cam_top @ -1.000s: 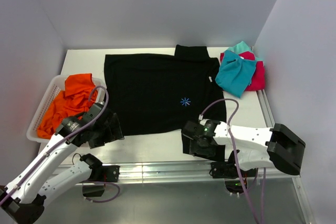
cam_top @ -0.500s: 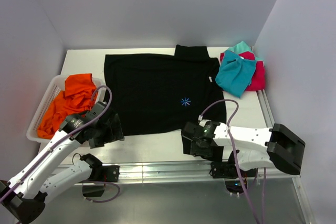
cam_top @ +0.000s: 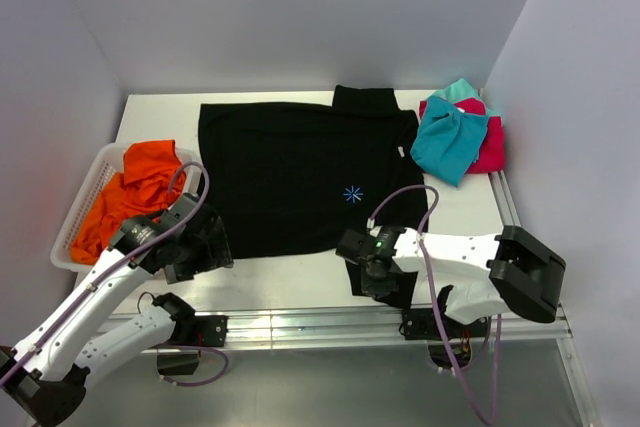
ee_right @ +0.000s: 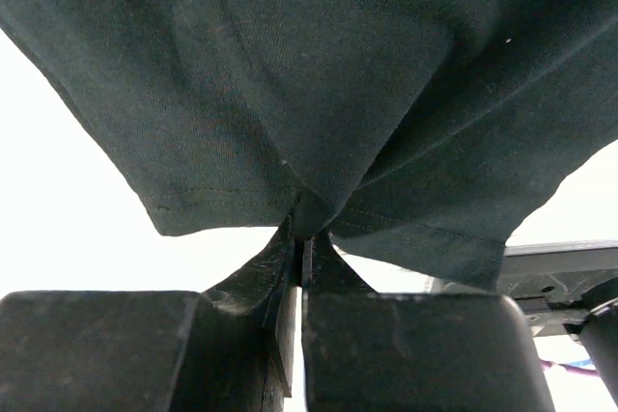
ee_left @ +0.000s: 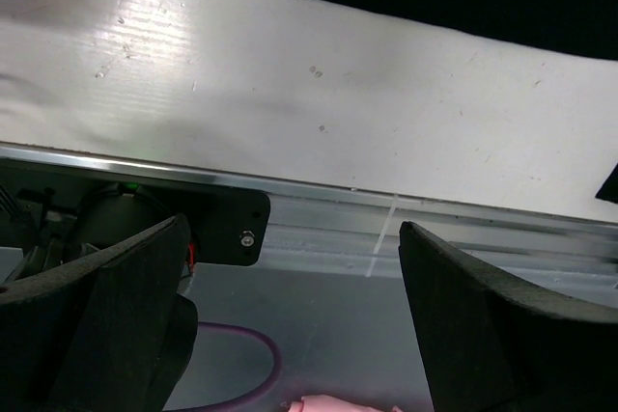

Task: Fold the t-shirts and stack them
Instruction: Fold the tshirt

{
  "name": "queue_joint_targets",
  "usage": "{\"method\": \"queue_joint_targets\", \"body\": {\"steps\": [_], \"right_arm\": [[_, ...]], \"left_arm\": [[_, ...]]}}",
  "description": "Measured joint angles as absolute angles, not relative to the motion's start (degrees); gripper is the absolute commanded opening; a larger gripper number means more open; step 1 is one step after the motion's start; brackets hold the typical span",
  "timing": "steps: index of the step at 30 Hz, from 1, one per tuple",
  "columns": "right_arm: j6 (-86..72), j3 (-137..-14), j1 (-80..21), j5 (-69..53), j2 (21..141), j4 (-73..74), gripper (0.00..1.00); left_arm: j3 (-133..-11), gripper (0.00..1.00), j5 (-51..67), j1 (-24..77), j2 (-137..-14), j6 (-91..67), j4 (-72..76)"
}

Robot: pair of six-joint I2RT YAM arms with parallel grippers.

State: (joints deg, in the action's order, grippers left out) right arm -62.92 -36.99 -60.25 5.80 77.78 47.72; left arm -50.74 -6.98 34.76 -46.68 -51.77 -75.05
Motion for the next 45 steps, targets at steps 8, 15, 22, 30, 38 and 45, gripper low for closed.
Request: {"method": "queue_joint_targets", "body": {"steps": [8,15,22,30,38,45], "right_arm": [[-58.76,-51.13,-60.20,12.80,76.73,56.16,0.00],[-52.86,-60.75,-54.48,17.23,77.80,58.28,0.00],[-48.84,-60.75,-49.60,18.76,78.76,62.22,0.00],[-45.71,-60.75,-44.56,20.34,76.66,64.55,0.00],[-42.26,-60.64,-39.86,20.56,71.05,65.49,0.00],[-38.85,-58.72,-36.05,20.40,67.42,65.60,0.00]], "left_arm": [[-56.82,0.99,-9.54,34.76,-49.34,-51.81,-75.64],[-53.19,0.98,-11.99,34.76,-56.45,-52.51,-74.26],[-51.37,0.97,-11.03,34.52,-70.50,-55.40,-68.82],[-47.92,0.95,-6.00,22.22,-76.01,-58.30,-57.71],[-44.97,0.71,-6.96,16.40,-77.36,-65.45,-54.22],[-42.44,0.69,-10.02,11.92,-73.82,-73.30,-54.61]]}}
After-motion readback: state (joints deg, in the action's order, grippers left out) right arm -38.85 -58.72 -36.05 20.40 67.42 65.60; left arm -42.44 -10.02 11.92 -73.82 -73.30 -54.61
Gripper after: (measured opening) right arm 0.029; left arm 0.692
